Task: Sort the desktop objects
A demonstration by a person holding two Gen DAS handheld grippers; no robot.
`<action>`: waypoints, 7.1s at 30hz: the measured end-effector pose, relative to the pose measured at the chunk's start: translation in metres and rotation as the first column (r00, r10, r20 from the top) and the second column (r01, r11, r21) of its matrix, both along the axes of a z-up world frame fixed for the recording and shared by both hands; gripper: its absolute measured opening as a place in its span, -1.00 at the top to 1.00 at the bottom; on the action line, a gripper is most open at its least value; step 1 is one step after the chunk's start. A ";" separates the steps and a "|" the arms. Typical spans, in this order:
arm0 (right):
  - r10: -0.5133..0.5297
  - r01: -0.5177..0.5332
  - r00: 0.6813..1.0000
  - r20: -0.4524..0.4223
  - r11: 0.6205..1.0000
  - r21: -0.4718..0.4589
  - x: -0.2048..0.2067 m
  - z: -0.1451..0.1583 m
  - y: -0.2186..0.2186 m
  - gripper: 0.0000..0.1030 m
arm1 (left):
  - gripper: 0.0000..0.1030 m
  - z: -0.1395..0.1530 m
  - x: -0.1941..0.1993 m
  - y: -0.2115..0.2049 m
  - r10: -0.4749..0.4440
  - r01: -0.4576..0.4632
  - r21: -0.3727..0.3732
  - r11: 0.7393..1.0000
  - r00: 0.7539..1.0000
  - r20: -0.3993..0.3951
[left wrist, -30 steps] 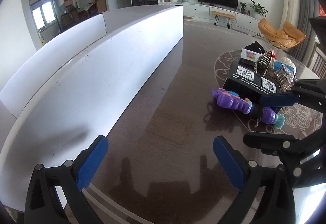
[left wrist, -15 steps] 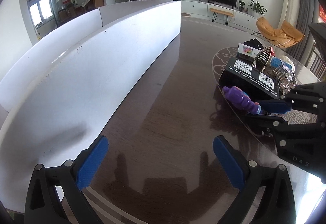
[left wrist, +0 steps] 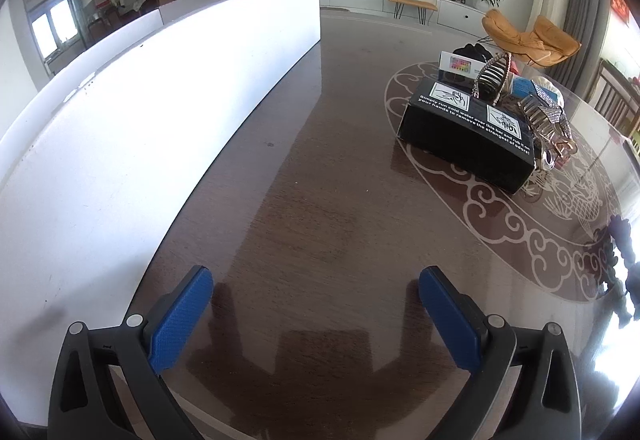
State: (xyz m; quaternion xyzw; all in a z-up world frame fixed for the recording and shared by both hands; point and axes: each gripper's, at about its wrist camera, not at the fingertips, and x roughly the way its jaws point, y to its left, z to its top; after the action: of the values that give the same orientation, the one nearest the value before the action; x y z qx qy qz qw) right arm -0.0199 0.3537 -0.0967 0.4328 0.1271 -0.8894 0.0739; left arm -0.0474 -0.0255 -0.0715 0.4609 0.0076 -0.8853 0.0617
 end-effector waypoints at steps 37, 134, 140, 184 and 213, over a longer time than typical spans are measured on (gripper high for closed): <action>-0.045 0.053 0.997 0.062 0.989 -0.139 -0.011 -0.012 -0.008 -1.00 | -1.00 0.000 0.005 -0.011 0.002 -0.002 0.037 0.999 1.000 -0.001; -0.046 0.054 0.997 0.062 0.989 -0.139 -0.011 -0.014 -0.008 -1.00 | -1.00 -0.001 -0.166 0.064 0.289 -0.301 0.264 0.916 0.954 0.086; -0.046 0.054 0.997 0.062 0.989 -0.139 -0.011 -0.014 -0.007 -1.00 | -1.00 -0.003 -0.163 0.048 0.129 -0.139 0.199 0.970 0.990 0.063; 0.227 -0.205 0.970 0.090 0.958 -0.201 -0.034 0.103 -0.058 0.61 | -0.13 0.100 0.038 -0.061 -0.132 0.203 0.274 0.940 0.958 -0.255; 0.460 -0.406 0.880 0.113 0.856 -0.321 -0.146 0.082 -0.455 -0.51 | -0.62 0.079 -0.006 -0.251 0.234 -0.226 0.104 0.968 0.970 -0.068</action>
State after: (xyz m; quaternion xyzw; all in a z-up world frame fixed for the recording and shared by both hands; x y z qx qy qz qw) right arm -0.1662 -0.1016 -0.0149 0.4583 0.0836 -0.8141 0.3466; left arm -0.0539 -0.2763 0.0072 0.4234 0.1060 -0.8885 0.1414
